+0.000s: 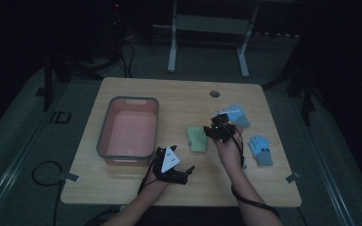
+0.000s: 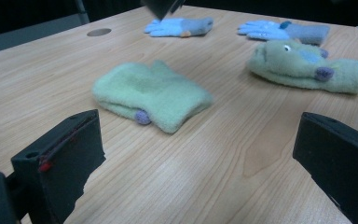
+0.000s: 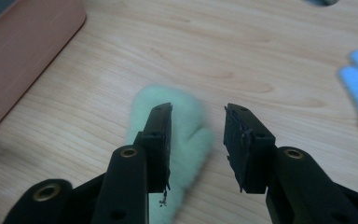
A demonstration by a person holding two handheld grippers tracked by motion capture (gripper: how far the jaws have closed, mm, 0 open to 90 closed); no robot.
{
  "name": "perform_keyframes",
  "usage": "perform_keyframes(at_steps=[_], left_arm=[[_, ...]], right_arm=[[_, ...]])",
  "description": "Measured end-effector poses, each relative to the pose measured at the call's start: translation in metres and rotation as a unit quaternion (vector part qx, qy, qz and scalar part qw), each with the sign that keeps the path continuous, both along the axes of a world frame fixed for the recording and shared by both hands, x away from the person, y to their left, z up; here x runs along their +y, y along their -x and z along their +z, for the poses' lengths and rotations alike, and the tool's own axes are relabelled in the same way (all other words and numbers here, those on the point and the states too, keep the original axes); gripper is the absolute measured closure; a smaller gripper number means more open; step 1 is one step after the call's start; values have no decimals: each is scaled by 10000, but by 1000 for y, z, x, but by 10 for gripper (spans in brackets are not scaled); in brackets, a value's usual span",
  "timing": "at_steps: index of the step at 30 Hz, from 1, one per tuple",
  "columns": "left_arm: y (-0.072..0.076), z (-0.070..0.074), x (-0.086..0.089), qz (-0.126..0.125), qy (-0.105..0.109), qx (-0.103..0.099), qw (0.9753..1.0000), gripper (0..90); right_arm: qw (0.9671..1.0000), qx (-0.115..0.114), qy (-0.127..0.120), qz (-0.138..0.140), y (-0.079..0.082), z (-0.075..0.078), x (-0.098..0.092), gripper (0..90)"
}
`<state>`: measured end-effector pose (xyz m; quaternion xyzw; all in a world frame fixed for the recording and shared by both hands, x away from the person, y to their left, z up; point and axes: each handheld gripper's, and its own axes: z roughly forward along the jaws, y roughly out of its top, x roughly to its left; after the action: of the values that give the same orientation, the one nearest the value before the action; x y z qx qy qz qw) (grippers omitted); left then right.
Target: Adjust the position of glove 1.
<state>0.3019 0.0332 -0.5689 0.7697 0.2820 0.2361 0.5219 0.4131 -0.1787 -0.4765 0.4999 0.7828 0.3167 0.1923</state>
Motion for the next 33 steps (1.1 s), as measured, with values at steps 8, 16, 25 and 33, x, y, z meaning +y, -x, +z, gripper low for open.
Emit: perform_keyframes(at_steps=[8,16,25,33], left_arm=[[0,0,0,-4,14,-7,10000,20],[-1,0,2,48,103,55,9999,19],[-1,0,2,37,99,70,9999,20],[-1,0,1,36,43,48,10000,20]], right_arm=[[10000,-17,62,69,15,11,-29,619],[9998,72,147,98,49,6,-62,620],[9993,248,244,-109,76,-9,-91,618],[9979,627,163,-34,83,-40,-108,602]])
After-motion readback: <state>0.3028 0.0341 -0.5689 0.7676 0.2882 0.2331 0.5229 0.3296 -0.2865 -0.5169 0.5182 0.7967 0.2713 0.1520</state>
